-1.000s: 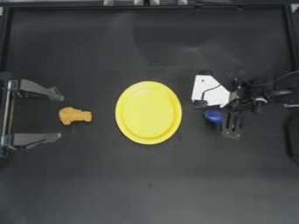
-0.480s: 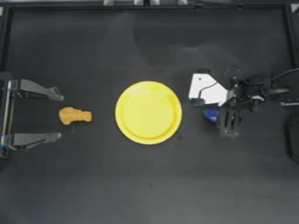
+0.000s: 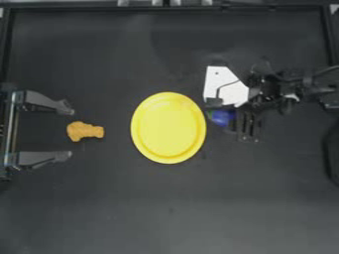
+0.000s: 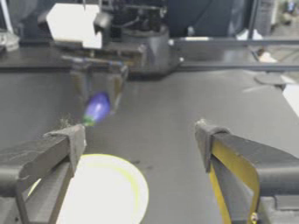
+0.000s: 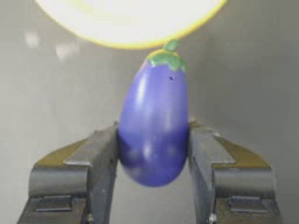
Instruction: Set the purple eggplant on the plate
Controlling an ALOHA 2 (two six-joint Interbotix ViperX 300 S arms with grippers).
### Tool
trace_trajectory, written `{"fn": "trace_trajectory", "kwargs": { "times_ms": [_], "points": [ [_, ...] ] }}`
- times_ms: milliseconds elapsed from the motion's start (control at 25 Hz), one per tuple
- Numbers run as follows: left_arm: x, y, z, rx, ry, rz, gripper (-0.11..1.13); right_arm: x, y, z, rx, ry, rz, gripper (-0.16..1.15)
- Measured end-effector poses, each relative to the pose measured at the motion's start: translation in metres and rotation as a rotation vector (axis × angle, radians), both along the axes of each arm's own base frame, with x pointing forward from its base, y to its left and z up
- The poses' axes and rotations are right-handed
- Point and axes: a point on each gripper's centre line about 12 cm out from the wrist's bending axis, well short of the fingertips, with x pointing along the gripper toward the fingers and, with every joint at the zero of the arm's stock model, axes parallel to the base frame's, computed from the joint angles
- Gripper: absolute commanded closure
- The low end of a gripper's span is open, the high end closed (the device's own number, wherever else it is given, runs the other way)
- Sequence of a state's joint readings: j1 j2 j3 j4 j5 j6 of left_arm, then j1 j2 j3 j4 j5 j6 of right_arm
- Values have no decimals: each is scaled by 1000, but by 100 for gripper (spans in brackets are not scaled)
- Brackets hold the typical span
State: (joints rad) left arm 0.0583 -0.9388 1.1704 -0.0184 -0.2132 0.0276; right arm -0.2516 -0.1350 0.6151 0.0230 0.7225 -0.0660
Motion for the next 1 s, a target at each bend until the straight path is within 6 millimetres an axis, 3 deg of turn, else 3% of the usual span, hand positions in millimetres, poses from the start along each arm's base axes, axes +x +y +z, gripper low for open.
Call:
{"fn": "trace_trajectory", "kwargs": {
  "times_ms": [160,400,600,1000],
  "points": [
    [0,0,0,0,2,0,-1,19,0,17,-5,-51,39,93],
    [3,0,-5,-1,25,0,-1,54,-2,17,-4,-46,107,93],
    [3,1,-5,-1,23,3,-1,83,-2,2,-1,-30,161,93],
    [3,1,-5,-1,24,5,-1,112,-7,-36,18,20,197,93]
  ]
}}
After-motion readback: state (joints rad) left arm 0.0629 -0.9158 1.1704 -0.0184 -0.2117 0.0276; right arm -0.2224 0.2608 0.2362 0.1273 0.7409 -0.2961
